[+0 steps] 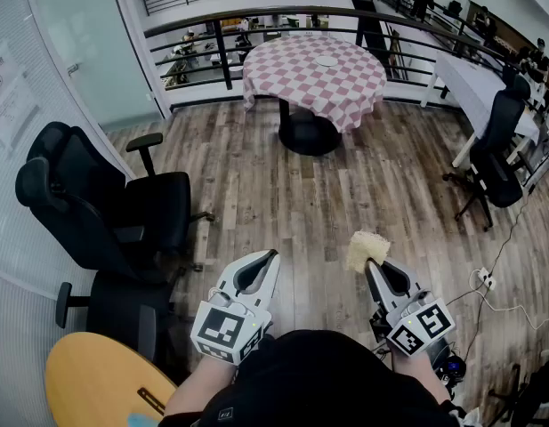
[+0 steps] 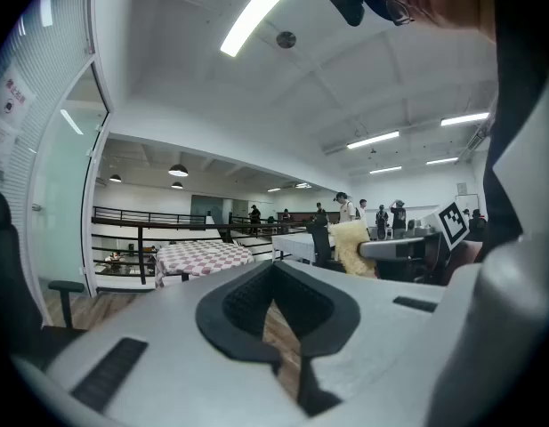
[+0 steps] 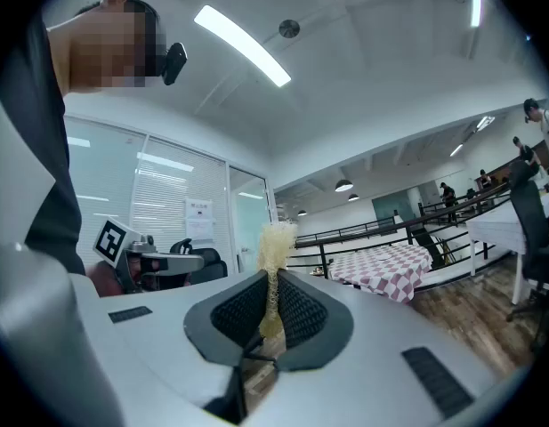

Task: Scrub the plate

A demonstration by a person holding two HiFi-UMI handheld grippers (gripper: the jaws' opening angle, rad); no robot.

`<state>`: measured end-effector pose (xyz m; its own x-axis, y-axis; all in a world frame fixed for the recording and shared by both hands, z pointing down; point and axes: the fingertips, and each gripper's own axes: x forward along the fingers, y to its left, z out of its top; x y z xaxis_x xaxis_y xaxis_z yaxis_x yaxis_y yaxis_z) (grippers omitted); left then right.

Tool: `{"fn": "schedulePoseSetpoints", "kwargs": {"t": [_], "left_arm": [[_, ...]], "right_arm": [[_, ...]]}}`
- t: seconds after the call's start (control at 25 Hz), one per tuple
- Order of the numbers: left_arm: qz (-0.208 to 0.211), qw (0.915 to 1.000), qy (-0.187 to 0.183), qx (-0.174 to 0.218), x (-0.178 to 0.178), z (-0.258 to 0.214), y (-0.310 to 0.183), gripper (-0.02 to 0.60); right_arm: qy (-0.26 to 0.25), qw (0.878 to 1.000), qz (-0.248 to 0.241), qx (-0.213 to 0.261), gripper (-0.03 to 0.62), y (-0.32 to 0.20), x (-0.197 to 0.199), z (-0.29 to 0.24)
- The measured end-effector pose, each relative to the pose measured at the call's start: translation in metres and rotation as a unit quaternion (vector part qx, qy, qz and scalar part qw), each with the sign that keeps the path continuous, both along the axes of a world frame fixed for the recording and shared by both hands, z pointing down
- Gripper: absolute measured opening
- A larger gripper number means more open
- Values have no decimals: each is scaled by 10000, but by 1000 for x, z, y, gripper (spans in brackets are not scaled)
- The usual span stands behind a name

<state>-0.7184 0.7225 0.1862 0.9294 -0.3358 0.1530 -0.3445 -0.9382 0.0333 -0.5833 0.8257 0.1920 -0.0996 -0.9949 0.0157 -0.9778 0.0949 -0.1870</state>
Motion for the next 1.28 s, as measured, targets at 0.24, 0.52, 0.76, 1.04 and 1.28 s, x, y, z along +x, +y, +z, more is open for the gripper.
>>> {"fn": "schedulePoseSetpoints", "kwargs": {"t": [0.24,0.52,0.76,1.04,1.28], "left_arm": [[33,10000,-51,-19,10,3,-2,8],[219,9997,-98,-43,43,7,13,8],[267,9995,-144,-1,78,15,30,8],[251,9993,-252,-113,112,18,30,8],[320,9987,-288,-257,150,10,-6,8]], "right_arm": [[-53,10000,27,-15,40,0,8,2],[-450,9989,150,-29,41,20,39,10],[-586,9979,265,-36,41,47,74,24],[-850,9958,245,-236,41,56,107,36],[-933,9947,326,-294,41,29,141,25]]}}
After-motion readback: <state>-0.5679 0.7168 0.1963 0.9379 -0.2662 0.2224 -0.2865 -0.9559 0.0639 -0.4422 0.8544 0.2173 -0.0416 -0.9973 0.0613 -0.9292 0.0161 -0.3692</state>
